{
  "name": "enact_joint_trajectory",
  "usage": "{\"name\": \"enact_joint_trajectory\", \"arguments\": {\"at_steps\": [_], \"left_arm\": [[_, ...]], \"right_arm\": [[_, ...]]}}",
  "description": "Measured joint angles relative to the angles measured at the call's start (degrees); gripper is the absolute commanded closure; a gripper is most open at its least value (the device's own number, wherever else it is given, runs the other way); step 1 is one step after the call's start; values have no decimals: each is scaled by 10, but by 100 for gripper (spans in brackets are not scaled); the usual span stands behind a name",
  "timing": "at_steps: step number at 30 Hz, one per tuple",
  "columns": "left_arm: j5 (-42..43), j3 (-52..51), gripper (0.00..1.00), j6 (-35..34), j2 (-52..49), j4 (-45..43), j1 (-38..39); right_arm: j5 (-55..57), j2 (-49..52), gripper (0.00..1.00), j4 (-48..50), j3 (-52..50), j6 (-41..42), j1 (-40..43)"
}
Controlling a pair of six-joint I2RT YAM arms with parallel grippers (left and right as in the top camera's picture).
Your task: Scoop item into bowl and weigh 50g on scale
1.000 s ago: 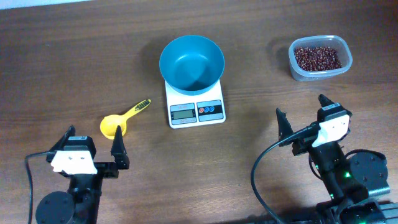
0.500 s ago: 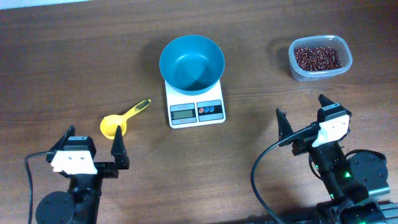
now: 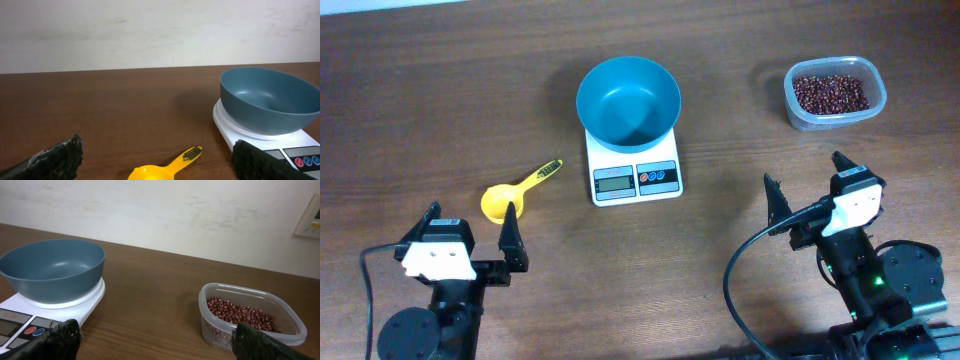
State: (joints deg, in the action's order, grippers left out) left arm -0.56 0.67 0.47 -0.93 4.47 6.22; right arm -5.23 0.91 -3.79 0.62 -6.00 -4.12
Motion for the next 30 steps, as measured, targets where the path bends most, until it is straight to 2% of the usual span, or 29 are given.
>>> {"name": "enact_joint_trajectory", "arguments": {"at_steps": [3,8,10,13,19,21,27,30], "left_arm": [[0,0,1,-3,0,0,0],[0,0,1,-57,-9,2,0],[0,7,1,-64,-25,21,0],[0,52,1,-70,-57,99,0],[2,218,1,-73,-173,219,0],[9,288,1,-74,-228,289,0],[74,516,1,-74,-348,507,0],[115,583,1,-74,-379,558,0]], "right_arm": [[0,0,2,0,0,0,0],[0,0,1,0,0,0,0],[0,0,1,0,0,0,0],[0,-1,1,0,0,0,0],[0,-2,1,0,0,0,0],[0,-2,1,0,0,0,0],[-2,-3,1,0,0,0,0],[-2,-3,1,0,0,0,0]]}}
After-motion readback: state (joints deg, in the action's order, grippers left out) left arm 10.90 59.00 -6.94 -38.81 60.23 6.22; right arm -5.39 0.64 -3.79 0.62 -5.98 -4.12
